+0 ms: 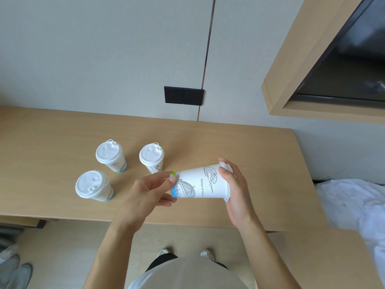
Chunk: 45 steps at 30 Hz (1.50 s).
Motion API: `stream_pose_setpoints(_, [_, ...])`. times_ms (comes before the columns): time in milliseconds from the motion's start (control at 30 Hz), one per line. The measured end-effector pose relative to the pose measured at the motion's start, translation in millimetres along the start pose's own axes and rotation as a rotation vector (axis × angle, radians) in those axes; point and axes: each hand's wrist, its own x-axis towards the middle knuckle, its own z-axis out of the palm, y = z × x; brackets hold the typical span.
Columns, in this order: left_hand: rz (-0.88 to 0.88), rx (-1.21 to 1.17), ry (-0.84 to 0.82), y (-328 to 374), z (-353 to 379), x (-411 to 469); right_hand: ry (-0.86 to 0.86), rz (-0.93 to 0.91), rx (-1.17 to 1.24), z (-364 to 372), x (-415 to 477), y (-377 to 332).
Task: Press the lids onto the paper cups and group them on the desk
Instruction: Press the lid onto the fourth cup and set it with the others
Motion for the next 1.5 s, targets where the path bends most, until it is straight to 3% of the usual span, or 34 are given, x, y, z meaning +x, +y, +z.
stream_pose_setpoints(633, [0.021,-0.052,-0.055,4.3,0.3,-2.1,-0.012,-0.018,0.044,-4.4,-4.9,-7.6])
stream_pose_setpoints(767, [-0.048,-0.036,0.009,6.3,3.6,-1.3,-0.013,-0.028,0.051,-5.7,-4.4,-6.8])
stream_pose_setpoints(933, [-0.018,-0.087,-0.036,7.9,0.2,-2.1,-0.008,-0.043,0.047,-10.7,-1.7,-5.9])
stream_pose_setpoints(1333, [0.0,-0.085,0.049,7.3,3.3,-6.4,-0.026,-0.044,0.059,-14.4,0.0,-4.0])
stream_pose_setpoints(1500, [0.048,-0.085,-0.031,8.0,3.1,-9.1,-0.009,-0.048,0.069,-17.7,1.4,-3.7])
